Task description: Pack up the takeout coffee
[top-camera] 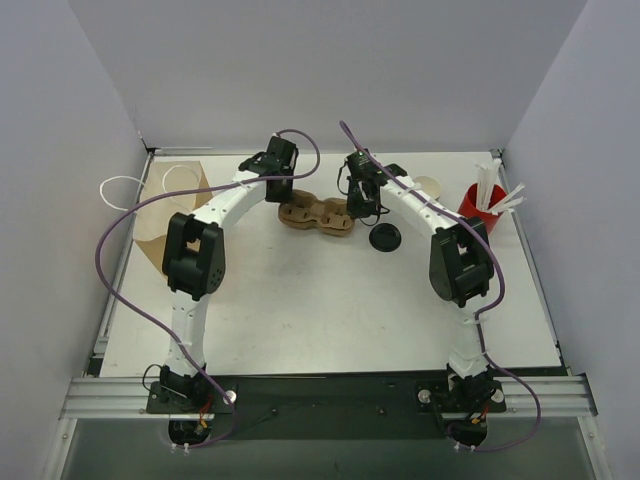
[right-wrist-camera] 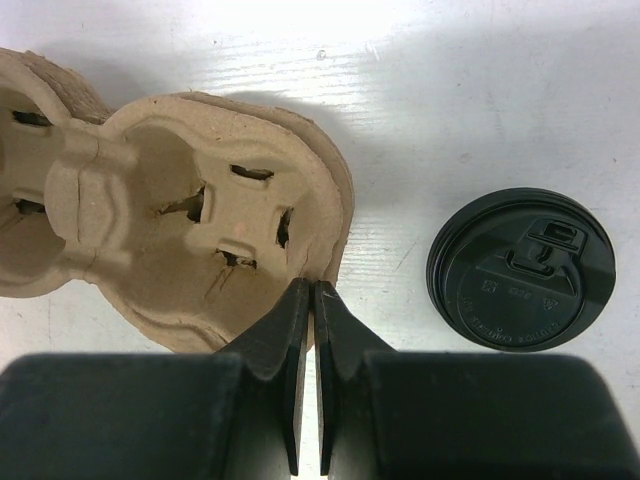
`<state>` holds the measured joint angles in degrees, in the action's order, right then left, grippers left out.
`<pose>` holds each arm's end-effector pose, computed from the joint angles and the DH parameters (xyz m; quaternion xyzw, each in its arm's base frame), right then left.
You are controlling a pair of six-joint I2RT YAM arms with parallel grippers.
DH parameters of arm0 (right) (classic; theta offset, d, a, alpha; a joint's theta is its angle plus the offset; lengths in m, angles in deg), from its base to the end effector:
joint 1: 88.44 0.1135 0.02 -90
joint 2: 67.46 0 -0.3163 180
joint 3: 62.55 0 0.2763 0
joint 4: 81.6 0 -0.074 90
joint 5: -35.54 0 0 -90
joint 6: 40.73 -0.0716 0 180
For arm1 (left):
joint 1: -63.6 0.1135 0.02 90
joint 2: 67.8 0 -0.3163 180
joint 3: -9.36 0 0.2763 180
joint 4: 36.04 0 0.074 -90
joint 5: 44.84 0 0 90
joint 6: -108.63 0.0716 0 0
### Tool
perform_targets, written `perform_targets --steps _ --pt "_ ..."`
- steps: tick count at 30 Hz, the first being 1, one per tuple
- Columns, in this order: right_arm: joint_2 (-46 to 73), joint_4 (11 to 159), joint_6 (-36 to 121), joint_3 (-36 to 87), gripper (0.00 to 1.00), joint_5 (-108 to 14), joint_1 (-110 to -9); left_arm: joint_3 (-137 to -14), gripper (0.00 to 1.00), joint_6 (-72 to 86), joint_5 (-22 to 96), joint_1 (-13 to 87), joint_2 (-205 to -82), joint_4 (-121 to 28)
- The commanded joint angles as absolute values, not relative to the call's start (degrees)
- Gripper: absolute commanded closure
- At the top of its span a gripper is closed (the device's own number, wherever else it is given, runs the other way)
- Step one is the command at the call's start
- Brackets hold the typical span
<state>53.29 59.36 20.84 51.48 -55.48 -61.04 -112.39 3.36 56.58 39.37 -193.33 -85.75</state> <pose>0.4957 0.2555 0.2487 0.0117 0.9263 0.1690 0.3366 0.5213 -0.2191 0.2368 0.0427 0.9445 -0.0164 0.3253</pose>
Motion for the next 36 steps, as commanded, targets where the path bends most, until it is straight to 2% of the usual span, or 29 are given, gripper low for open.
perform_targets --steps 1,17,23,31,36 --pt "52.0 57.7 21.2 54.0 1.00 -56.8 -60.7 -115.4 0.86 4.2 57.0 39.3 -188.8 -85.5" --pt "47.1 56.9 21.6 53.2 1.00 -58.6 -60.6 -112.6 0.88 2.0 55.2 38.9 -183.2 -84.3" --pt "41.3 56.4 21.1 49.1 1.00 -58.7 -60.4 -106.6 0.88 -1.0 54.7 37.1 -178.5 -83.9" --pt "28.0 56.5 19.0 32.4 1.00 -59.1 -58.6 -91.8 0.88 -6.6 52.8 33.2 -167.5 -81.1" --pt "20.7 57.8 17.3 20.2 1.00 -59.5 -56.7 -78.3 0.86 -11.2 53.4 27.0 -161.4 -77.4"
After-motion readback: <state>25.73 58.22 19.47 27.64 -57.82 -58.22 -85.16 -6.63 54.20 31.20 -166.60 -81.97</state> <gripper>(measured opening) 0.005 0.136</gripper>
